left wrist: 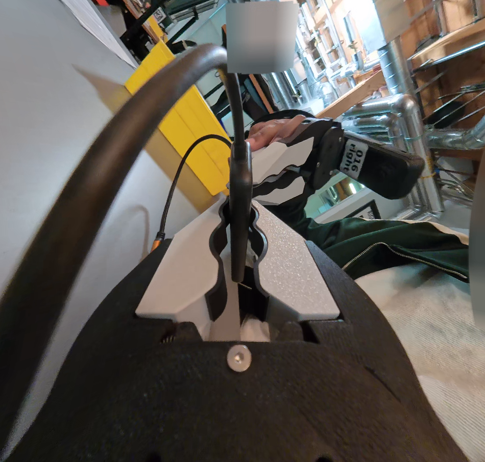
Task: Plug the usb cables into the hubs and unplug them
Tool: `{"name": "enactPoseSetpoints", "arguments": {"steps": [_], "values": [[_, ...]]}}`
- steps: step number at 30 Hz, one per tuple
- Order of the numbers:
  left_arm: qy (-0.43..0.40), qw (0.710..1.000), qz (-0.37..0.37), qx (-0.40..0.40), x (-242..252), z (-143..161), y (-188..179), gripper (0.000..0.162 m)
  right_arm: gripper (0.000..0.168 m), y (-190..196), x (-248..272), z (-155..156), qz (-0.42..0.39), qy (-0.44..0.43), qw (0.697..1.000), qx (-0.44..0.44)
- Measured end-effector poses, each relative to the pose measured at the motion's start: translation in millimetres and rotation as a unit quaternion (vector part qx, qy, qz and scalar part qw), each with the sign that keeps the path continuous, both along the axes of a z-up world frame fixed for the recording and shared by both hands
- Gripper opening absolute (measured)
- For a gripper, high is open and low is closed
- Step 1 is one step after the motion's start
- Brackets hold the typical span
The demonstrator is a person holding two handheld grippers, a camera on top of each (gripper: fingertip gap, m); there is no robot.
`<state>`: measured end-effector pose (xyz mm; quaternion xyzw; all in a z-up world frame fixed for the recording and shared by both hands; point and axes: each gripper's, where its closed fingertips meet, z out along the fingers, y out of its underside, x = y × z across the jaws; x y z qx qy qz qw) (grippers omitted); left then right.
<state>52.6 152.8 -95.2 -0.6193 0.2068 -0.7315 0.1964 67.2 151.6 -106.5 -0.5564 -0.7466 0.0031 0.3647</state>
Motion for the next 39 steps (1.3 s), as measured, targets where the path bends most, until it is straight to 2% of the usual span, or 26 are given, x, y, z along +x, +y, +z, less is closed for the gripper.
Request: {"name": "enactPoseSetpoints", "arguments": {"steps": [1, 10, 15, 20, 24, 26, 30, 33, 39], "values": [[0.008, 1.0, 0.005, 0.002, 0.6, -2.4, 1.2, 0.009, 0.007, 0.3, 0.6, -3.3, -0.002, -0.009, 1.0, 0.0], [0.014, 1.0, 0.025, -0.01, -1.6, -4.9, 8.9, 0.009, 0.006, 3.9, -2.5, -10.6, -0.054, 0.005, 0.996, -0.064], [-0.005, 0.999, 0.029, -0.018, -4.3, -0.5, 11.2, 0.009, 0.006, 3.1, -6.3, -7.3, -0.058, 0.031, 0.994, -0.086], [-0.028, 0.998, 0.054, -0.028, -8.2, 5.4, 19.4, 0.011, 0.004, 3.8, -12.2, -1.2, -0.053, 0.05, 0.995, -0.075], [-0.038, 0.996, 0.083, -0.022, -14.3, 10.8, 27.5, 0.026, 0.004, 10.3, -11.9, 9.7, -0.058, 0.065, 0.995, -0.042], [-0.06, 0.994, 0.091, -0.025, -18.5, 17.0, 30.2, 0.027, 0.004, 15.2, -7.7, 16.9, -0.065, 0.073, 0.995, -0.027], [-0.109, 0.987, 0.108, -0.044, -29.0, 28.5, 37.5, 0.03, 0.004, 28.1, 3.7, 39.1, -0.086, 0.097, 0.991, 0.019], [-0.113, 0.986, 0.115, -0.046, -31.3, 29.2, 39.8, 0.03, 0.004, 38.4, 19.0, 65.5, -0.109, 0.119, 0.985, 0.063], [-0.106, 0.988, 0.099, -0.046, -26.1, 27.9, 35.0, 0.029, 0.004, 50.5, 71.4, 148.8, -0.176, 0.216, 0.948, 0.152]]}}
